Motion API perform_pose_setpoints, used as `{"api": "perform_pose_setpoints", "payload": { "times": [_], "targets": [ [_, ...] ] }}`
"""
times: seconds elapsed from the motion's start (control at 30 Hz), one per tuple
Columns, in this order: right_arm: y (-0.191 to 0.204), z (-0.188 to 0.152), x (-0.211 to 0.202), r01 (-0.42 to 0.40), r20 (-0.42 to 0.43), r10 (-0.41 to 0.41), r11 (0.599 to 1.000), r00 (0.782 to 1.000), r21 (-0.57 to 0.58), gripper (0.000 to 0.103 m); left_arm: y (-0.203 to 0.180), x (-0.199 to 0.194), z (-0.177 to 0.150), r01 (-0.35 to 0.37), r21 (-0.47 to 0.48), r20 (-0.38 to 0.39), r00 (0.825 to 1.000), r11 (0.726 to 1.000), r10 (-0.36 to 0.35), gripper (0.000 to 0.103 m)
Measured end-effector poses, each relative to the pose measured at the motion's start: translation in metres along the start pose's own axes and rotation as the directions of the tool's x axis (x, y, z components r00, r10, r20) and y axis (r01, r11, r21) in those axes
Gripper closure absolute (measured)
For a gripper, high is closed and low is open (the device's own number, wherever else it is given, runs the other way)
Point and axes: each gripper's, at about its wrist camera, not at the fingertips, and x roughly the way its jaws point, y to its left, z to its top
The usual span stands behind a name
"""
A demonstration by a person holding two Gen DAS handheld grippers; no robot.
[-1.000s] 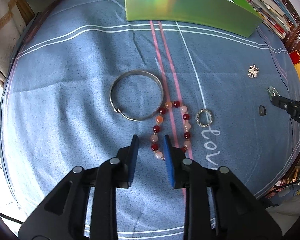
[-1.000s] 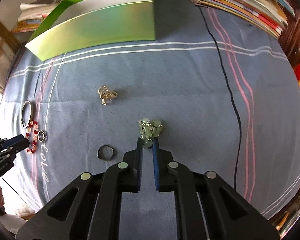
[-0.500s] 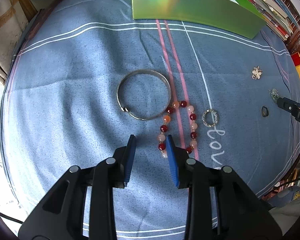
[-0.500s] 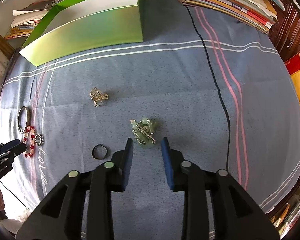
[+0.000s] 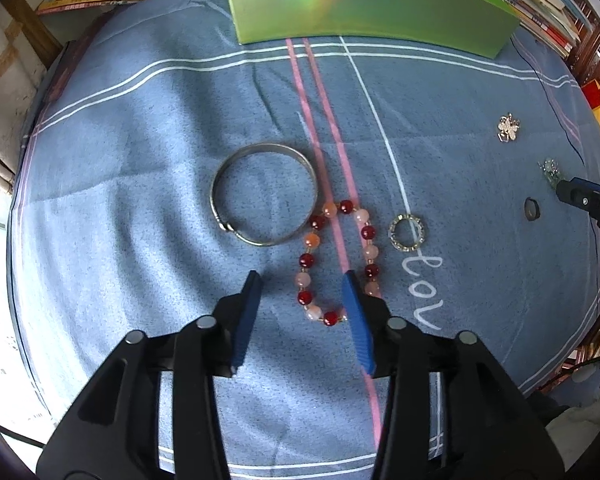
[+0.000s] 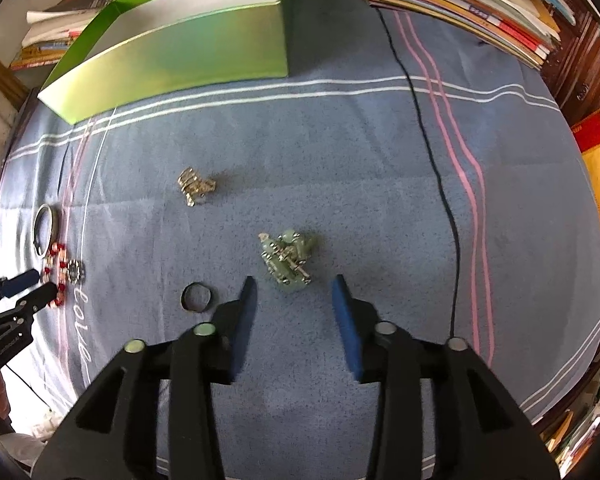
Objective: Organize jewelry
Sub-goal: 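Grasp the green charm cluster with the right gripper while the left grips the red bead bracelet, then carry the red bead bracelet with the left into the green box while the right drops the green charms there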
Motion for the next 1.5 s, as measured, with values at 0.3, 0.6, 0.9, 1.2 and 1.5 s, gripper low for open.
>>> {"api": "perform_pose_setpoints", "payload": {
  "times": [0.3, 0.6, 0.9, 1.2, 1.5],
  "targets": [
    [0.013, 0.007, 0.003, 0.027, 0.013, -0.026, 0.997, 1.0, -0.073, 0.061, -0.009, 0.0, 0.003, 0.009, -0.006, 0.019, 1.0, 1.0, -0.009, 0.071],
    [0.019, 0.016, 0.01, 0.01, 0.02, -0.007, 0.994, 1.0, -0.108, 0.085, 0.002, -0.005, -0.001, 0.028, -0.019, 0.041, 0.999, 0.999, -0.027, 0.095],
    [0.024, 0.022, -0.04, -0.067, 0.123, 0.08, 0.993, 0.989, -0.1, 0.091, 0.007, -0.065, 0.004, 0.061, -0.023, 0.166, 0.985, 0.998, -0.056, 0.095],
    [0.032, 0.055, -0.109, -0.126, 0.284, 0.162, 0.982, 0.945, -0.14, 0.091, 0.006, -0.146, 0.035, 0.105, 0.01, 0.324, 0.941, 0.994, -0.102, 0.095],
    [0.04, 0.098, -0.149, -0.11, 0.392, 0.175, 0.977, 0.903, -0.183, 0.091, 0.011, -0.189, 0.095, 0.113, 0.011, 0.434, 0.895, 0.994, -0.106, 0.095]
  ]
}}
